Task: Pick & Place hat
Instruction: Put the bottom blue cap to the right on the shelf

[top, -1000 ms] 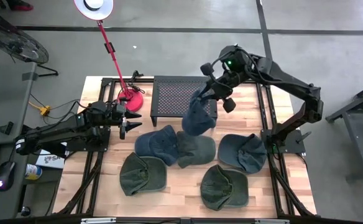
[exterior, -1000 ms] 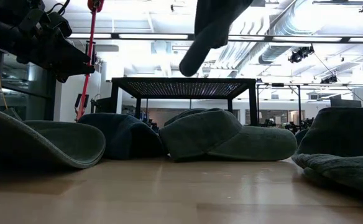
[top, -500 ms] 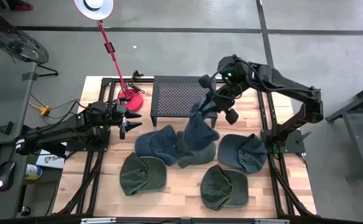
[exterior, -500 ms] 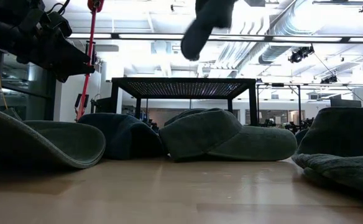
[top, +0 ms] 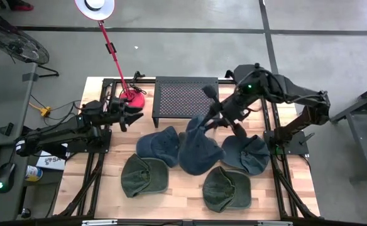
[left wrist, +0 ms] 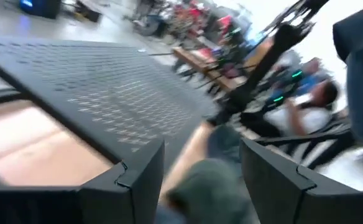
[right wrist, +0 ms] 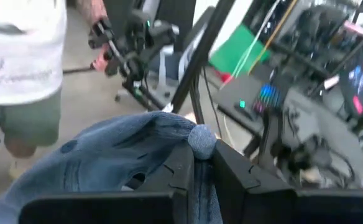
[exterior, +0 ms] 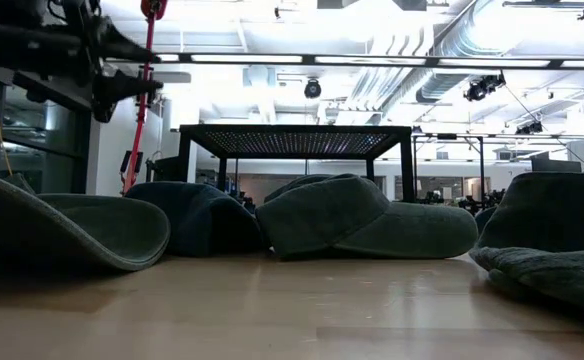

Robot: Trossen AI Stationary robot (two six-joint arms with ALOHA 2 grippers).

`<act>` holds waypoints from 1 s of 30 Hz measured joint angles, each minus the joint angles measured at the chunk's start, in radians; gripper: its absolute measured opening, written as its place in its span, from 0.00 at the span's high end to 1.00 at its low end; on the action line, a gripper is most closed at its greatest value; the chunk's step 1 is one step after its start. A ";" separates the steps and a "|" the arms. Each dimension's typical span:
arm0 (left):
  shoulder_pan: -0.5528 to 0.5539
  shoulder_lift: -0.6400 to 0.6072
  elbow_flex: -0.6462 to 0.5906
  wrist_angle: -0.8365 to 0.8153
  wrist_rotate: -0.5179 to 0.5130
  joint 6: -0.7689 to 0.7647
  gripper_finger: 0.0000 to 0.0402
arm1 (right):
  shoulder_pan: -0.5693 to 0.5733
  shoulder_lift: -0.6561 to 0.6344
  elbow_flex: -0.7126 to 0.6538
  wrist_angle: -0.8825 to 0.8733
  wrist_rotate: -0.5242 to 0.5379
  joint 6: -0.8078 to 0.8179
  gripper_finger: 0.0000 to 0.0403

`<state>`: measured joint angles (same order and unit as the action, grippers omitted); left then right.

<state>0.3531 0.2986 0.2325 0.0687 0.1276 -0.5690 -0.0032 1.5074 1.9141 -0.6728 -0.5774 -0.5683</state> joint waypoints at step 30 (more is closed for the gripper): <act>-0.298 0.736 0.465 0.461 0.386 -0.191 0.49 | 0.052 0.005 0.000 0.296 -0.173 -0.140 0.92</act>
<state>0.0552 1.0344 0.6974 0.5296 0.5132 -0.7601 0.0487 1.5124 1.9141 -0.3766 -0.7503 -0.7078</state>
